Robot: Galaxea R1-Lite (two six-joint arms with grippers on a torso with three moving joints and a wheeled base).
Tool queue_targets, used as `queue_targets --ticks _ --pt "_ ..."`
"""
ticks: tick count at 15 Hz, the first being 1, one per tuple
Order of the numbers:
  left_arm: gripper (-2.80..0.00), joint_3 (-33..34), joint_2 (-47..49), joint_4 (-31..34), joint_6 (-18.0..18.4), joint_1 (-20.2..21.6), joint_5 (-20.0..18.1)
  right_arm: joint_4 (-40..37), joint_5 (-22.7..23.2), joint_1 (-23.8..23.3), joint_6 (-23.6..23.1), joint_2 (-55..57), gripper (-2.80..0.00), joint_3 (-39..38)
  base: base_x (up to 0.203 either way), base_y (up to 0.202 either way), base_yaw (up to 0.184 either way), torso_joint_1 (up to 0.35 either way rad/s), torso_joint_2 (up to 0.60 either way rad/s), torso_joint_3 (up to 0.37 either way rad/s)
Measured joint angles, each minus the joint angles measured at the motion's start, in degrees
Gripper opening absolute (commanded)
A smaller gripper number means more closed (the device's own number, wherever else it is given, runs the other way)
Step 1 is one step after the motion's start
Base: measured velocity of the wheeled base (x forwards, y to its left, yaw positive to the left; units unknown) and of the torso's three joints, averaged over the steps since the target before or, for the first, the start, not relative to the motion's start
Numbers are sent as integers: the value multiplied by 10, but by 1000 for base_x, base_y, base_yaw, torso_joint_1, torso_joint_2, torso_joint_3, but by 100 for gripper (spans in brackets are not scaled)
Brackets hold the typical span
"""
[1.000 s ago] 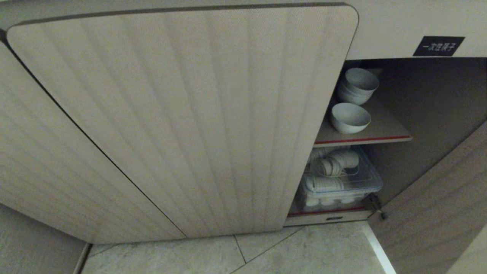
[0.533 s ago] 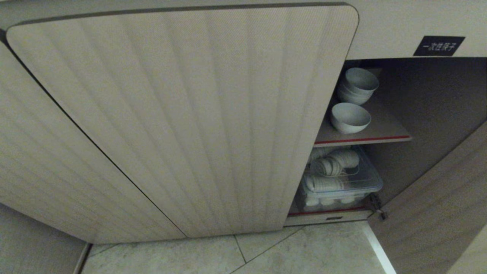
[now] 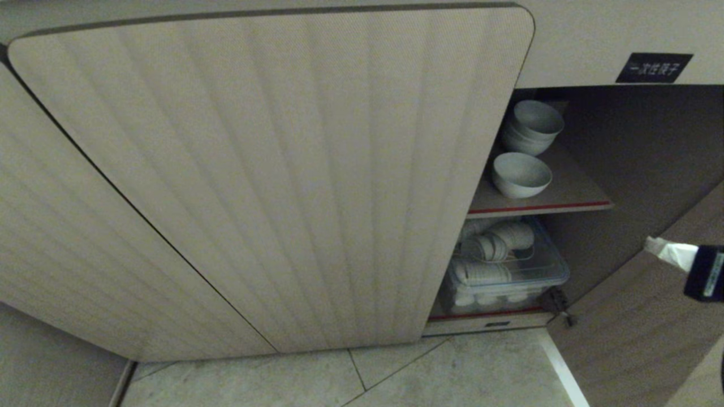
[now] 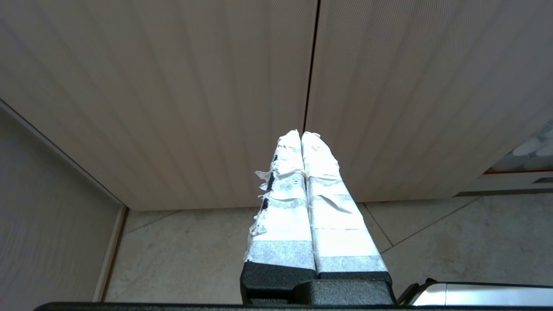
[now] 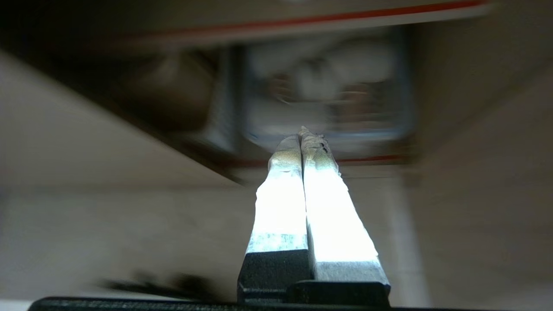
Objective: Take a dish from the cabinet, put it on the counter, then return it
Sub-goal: Take the bowl from the cabinet
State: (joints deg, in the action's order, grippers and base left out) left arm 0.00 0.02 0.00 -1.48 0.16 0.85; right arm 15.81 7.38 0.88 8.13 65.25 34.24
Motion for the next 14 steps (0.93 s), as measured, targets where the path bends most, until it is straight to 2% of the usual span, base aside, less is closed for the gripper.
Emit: queue_targets --ticks 3,5,8,11,14 --pt "-280 0 0 0 0 0 0 21 7 -4 87 77 -280 38 0 0 0 0 0 0" --pt "-280 0 0 0 0 0 0 78 9 -4 131 111 -280 37 0 0 0 0 0 0" --pt "-280 0 0 0 0 0 0 152 10 -4 150 139 -280 1 0 0 0 0 0 0" --pt "-280 0 0 0 0 0 0 268 10 -3 180 167 -280 -42 0 0 0 0 0 0" --pt "-280 0 0 0 0 0 0 350 10 -1 205 197 -280 -53 0 0 0 0 0 0"
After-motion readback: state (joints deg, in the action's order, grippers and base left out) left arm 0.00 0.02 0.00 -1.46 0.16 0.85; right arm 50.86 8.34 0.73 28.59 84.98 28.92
